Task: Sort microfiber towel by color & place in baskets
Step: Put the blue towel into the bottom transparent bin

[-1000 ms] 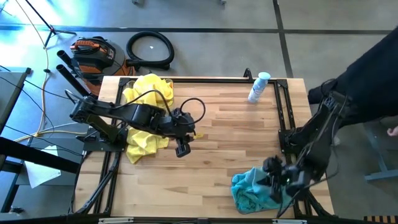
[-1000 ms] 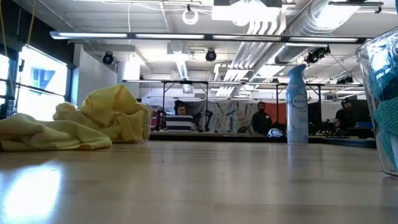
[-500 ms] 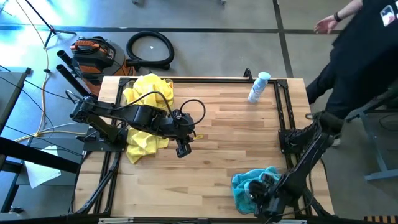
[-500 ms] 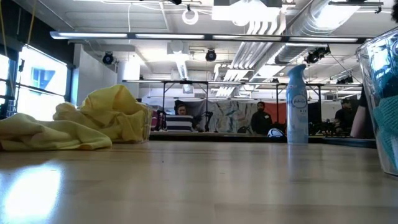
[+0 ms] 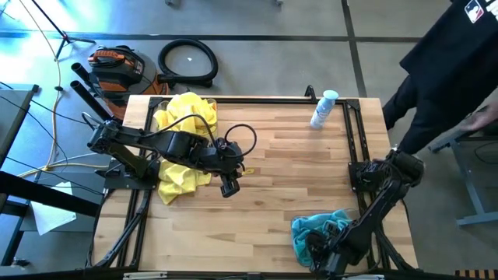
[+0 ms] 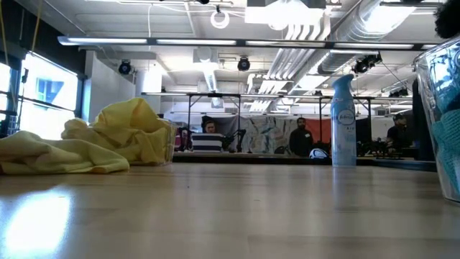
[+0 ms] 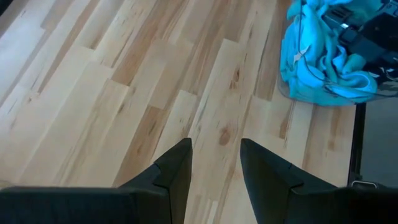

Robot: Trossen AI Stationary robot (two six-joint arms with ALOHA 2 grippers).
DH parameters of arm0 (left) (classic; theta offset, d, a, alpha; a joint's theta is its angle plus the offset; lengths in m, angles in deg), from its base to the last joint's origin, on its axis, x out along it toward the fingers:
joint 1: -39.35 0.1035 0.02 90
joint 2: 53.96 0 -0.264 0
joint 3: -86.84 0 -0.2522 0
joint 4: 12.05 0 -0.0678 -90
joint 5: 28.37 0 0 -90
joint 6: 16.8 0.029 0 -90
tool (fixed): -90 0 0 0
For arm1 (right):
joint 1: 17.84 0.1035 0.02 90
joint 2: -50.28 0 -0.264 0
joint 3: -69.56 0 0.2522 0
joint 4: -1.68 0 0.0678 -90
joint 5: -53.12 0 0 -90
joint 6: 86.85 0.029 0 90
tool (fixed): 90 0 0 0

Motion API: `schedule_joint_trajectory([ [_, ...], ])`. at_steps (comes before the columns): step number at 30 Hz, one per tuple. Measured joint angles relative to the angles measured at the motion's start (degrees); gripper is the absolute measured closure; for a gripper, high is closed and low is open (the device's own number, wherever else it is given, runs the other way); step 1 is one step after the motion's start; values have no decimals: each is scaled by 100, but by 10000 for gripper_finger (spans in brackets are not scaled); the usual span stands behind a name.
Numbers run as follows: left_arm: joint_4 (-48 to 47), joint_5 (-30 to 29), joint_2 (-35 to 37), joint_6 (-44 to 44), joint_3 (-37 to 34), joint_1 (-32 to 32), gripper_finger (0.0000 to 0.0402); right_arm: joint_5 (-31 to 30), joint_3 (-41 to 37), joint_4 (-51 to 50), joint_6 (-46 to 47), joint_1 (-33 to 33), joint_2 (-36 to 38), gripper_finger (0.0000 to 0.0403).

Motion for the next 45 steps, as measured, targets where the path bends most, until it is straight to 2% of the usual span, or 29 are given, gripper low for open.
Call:
schedule_joint_trajectory([
  [4,-1,0,0,-2,0,0,274,8,-12,16,28,2,191,271],
  [12,-7,0,0,-34,2,0,274,137,-38,-121,32,4,858,267],
  [21,-14,0,0,-34,2,0,274,392,-38,-988,452,7,1723,267],
  [27,-18,0,0,-36,2,-2,274,434,-36,-1176,806,7,2165,267],
  [34,-19,0,0,-36,2,-17,274,84,-32,-1192,968,7,2122,267],
  [39,-18,0,0,10,2,-15,274,371,-27,-1237,967,7,2105,267],
  [45,-18,-18,0,16,2,-15,274,170,-27,-1241,982,7,2103,267],
])
